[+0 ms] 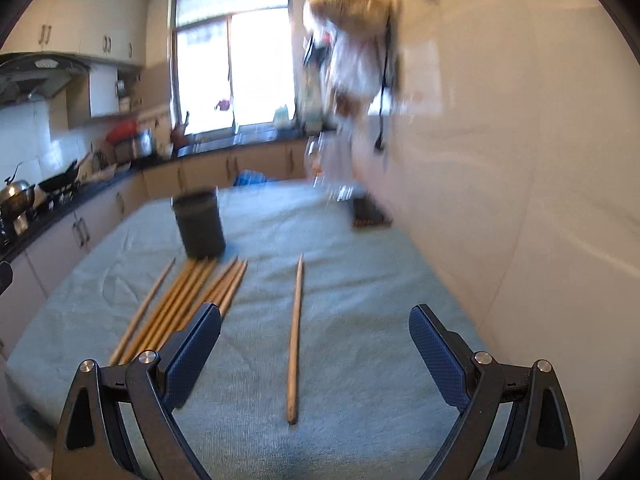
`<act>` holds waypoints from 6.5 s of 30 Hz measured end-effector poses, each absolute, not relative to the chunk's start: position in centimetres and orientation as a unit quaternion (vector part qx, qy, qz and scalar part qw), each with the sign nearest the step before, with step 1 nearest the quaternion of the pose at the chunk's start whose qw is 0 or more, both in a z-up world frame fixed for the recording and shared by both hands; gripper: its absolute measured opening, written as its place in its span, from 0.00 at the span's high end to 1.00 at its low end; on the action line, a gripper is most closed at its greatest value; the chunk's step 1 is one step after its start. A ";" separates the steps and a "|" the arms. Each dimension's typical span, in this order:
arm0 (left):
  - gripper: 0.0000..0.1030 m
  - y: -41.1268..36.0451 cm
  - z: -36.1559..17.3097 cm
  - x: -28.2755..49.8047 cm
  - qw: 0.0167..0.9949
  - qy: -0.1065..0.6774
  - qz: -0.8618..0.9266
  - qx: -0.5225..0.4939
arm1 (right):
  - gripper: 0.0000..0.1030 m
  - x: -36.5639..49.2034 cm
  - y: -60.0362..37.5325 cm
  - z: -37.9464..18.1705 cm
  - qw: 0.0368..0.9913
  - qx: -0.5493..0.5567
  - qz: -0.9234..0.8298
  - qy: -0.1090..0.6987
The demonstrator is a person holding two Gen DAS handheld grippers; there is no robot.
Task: Organize utensils
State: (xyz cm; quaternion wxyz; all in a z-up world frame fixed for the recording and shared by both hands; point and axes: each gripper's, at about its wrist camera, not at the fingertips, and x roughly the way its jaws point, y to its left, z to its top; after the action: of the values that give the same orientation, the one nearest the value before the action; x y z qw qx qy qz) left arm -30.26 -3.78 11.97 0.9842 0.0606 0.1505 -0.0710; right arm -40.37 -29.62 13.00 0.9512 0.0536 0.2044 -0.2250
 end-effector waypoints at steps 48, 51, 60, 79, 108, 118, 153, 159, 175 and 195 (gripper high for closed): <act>0.00 -7.2 8.9 -32.3 0.970 0.193 -0.139 0.050 | 0.04 -42.9 -27.2 10.8 0.935 -0.044 -0.278 0.217; 0.00 -7.1 8.8 -32.2 0.970 0.194 -0.135 0.050 | 0.04 -42.7 -27.0 10.8 0.935 -0.046 -0.273 0.221; 0.00 -6.9 9.1 -32.7 0.974 0.179 -0.131 0.053 | 0.04 -42.6 -26.7 10.9 0.940 -0.031 -0.254 0.227; 0.00 -6.5 9.4 -33.5 0.976 0.169 -0.127 0.052 | 0.04 -43.4 -26.8 11.2 0.952 0.007 -0.222 0.211; 0.00 -5.7 7.6 -23.8 0.944 0.299 -0.108 0.090 | 0.04 -36.2 -32.6 10.5 0.936 0.077 -0.164 0.301; 0.16 -7.9 7.2 -13.3 0.882 0.425 -0.189 0.077 | 0.24 -28.9 -38.8 9.5 0.894 0.135 -0.121 0.410; 0.94 -10.9 6.1 -6.8 0.861 0.456 -0.216 0.073 | 0.94 -16.9 -38.7 6.4 0.845 0.079 -0.055 0.526; 0.94 -8.1 11.1 -10.6 0.881 0.405 -0.244 0.026 | 0.94 -20.3 -37.3 11.1 0.883 0.089 -0.030 0.460; 0.94 -6.6 17.8 -15.4 0.916 0.301 -0.265 -0.011 | 0.94 -24.3 -32.8 20.6 0.947 0.074 0.010 0.312; 0.94 -13.6 26.5 -3.4 0.933 0.224 -0.269 -0.076 | 0.94 -12.3 -33.8 29.4 0.971 0.149 0.031 0.186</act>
State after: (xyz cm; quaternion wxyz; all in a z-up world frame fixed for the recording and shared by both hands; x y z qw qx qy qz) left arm -3.36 -13.58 26.53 0.9335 -0.0755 0.2244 -0.2694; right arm -12.32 -33.76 29.43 0.9707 0.1492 0.1860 0.0309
